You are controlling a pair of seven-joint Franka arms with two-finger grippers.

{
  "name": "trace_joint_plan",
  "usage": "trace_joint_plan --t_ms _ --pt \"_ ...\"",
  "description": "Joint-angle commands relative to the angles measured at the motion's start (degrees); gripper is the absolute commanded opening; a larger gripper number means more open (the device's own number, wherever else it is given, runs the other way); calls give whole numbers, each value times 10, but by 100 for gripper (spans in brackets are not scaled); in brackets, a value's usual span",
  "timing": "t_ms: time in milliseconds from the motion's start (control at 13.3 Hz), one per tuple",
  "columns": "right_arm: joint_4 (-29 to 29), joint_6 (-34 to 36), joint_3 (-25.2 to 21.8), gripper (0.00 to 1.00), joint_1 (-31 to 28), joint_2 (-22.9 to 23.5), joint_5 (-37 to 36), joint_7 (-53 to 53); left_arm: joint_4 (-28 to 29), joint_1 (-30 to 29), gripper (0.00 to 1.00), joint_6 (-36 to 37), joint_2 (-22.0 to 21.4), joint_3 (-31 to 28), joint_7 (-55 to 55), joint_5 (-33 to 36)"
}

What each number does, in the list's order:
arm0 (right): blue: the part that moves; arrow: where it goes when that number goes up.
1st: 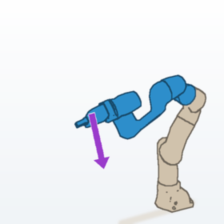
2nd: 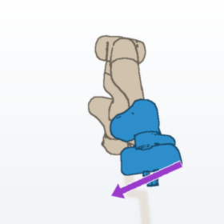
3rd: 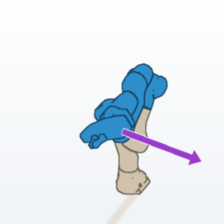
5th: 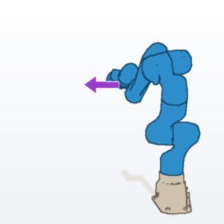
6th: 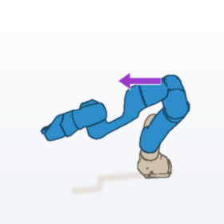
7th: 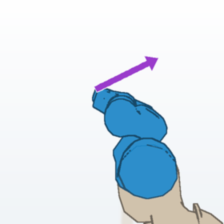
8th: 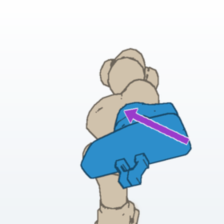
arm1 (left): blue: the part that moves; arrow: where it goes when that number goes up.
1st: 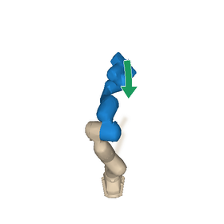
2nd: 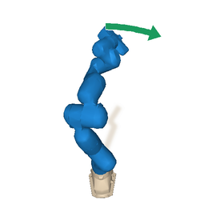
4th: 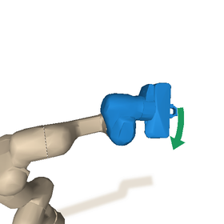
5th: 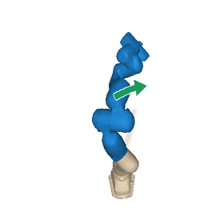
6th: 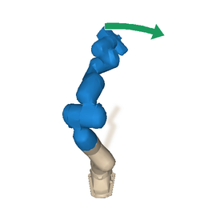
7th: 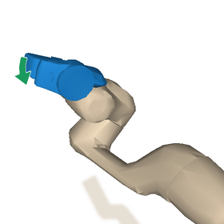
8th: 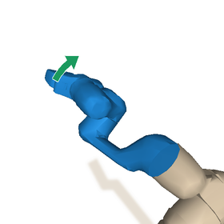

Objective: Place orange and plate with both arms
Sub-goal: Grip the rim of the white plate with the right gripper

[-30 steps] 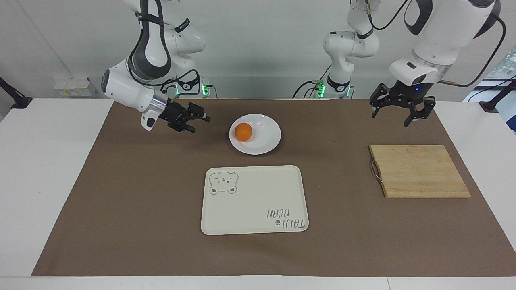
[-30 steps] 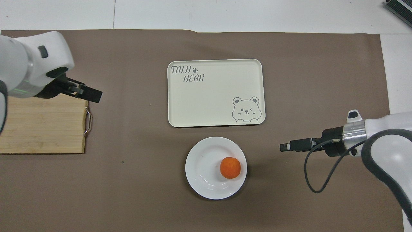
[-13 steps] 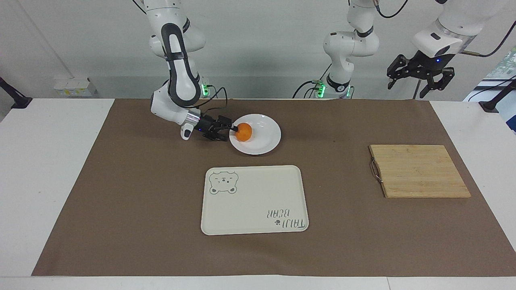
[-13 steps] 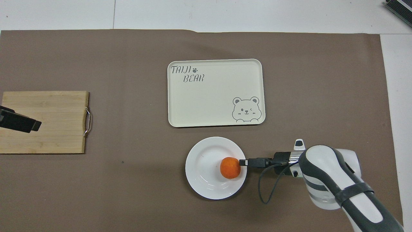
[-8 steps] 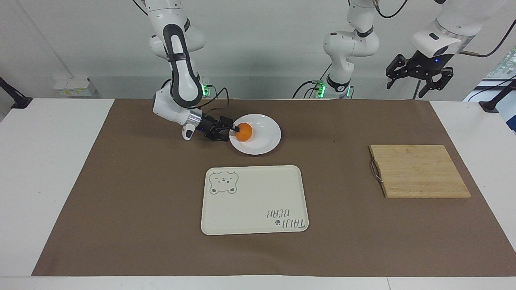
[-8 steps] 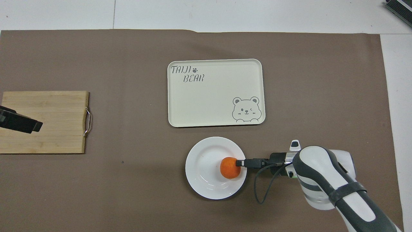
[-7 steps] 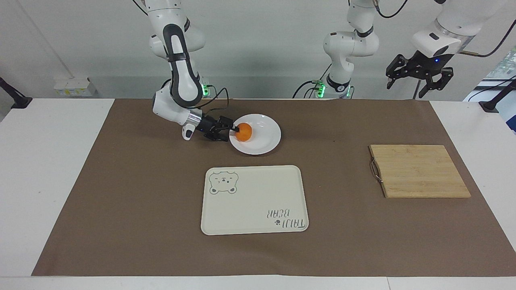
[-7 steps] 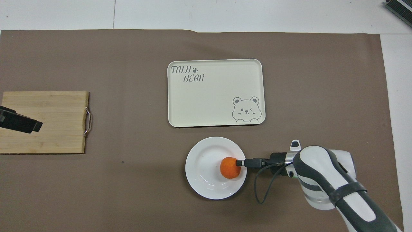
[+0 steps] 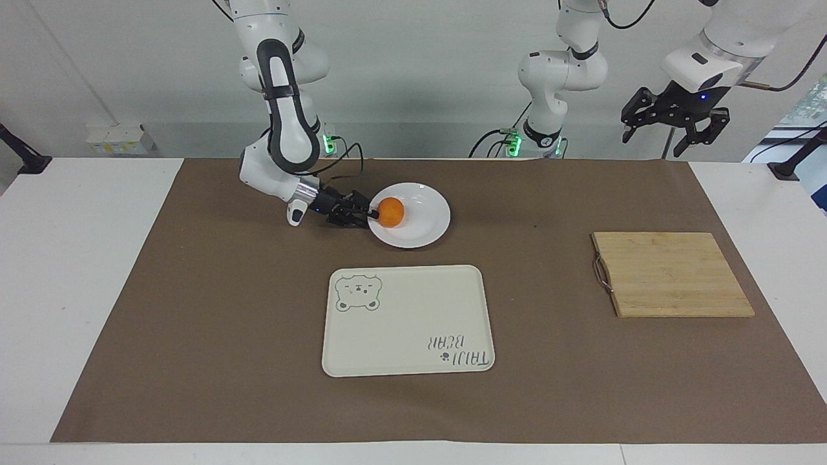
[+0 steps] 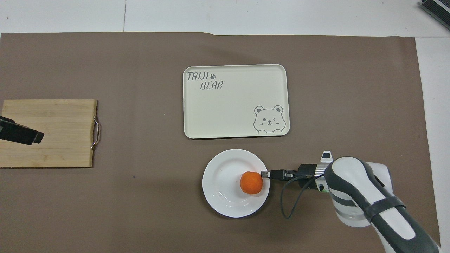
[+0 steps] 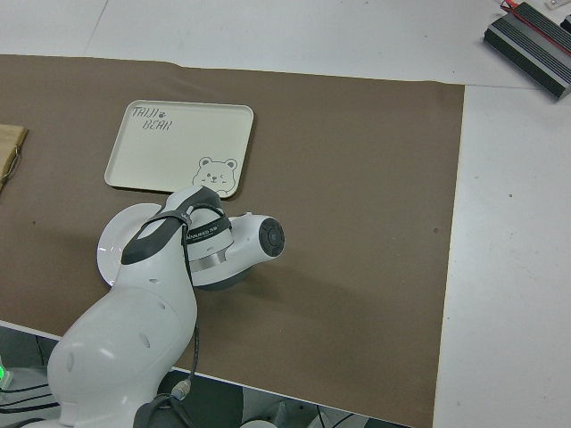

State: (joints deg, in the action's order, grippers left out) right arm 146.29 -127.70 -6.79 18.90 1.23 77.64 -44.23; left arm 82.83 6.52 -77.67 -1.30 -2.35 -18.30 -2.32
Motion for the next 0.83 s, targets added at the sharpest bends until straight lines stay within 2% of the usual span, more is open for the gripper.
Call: trace_joint_plan --t_ms 0,225,300,375,751 --pt "-5 -10 5 5 4 8 15 35 2 -5 100 6 -6 3 -3 7" --pt "-5 -33 5 13 29 8 16 49 2 -5 100 5 -6 3 -3 7" --pt "-5 -33 5 11 28 10 16 43 2 -5 100 6 -6 3 -3 7" --pt "-5 -34 5 0 28 10 16 45 2 -5 100 5 -6 3 -3 7" --pt "-33 -31 5 0 26 26 6 57 2 -5 100 5 -6 3 -3 7"
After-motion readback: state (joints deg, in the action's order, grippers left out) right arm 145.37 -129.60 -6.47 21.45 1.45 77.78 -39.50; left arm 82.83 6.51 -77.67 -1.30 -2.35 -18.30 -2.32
